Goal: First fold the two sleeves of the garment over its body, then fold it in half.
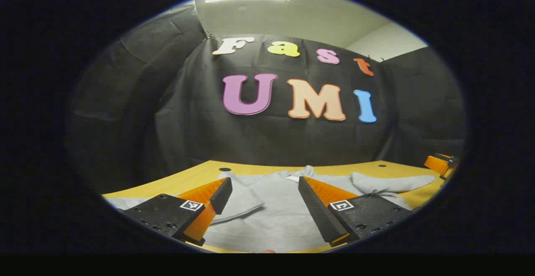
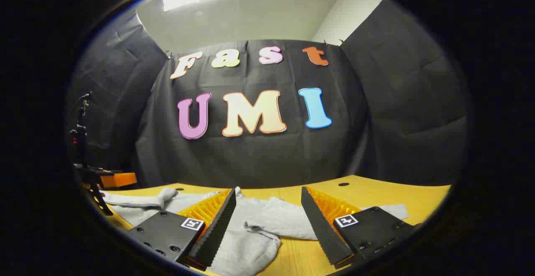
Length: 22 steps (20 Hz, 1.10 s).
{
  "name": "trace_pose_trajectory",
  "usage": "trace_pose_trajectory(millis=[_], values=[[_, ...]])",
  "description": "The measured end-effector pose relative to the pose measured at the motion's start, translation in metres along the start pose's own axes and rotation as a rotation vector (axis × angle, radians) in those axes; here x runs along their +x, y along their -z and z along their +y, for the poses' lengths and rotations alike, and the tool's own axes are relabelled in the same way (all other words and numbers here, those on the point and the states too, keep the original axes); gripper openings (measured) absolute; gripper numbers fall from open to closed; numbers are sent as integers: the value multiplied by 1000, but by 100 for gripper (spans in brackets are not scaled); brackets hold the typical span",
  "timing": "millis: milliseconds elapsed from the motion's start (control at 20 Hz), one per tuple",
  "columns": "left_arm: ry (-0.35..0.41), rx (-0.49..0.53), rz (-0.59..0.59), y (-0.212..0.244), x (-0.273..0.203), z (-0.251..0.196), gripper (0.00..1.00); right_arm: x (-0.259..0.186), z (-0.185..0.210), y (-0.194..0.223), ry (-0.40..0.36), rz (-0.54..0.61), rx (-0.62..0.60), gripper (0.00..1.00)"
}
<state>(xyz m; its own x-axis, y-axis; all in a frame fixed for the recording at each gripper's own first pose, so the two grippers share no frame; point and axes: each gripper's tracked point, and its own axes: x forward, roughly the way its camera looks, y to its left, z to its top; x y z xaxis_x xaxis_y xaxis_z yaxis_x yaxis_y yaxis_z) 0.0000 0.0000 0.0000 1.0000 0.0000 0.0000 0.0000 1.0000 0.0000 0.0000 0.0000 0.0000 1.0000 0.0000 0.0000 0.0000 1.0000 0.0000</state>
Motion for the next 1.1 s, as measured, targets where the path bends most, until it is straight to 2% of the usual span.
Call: trace_pose_trajectory(millis=[400, 550, 750, 1100], values=[[-31, 4, 29, 22, 5, 16, 94, 20, 15, 49, -9, 127, -29, 97], [-21, 34, 52, 37, 5, 12, 92, 19, 18, 48, -17, 126, -34, 97], [-23, 88, 38, 34, 6, 9, 94, 18, 17, 49, -14, 126, -33, 97], [-40, 73, 30, 33, 6, 14, 95, 19, 15, 49, 1, 126, -34, 97]])
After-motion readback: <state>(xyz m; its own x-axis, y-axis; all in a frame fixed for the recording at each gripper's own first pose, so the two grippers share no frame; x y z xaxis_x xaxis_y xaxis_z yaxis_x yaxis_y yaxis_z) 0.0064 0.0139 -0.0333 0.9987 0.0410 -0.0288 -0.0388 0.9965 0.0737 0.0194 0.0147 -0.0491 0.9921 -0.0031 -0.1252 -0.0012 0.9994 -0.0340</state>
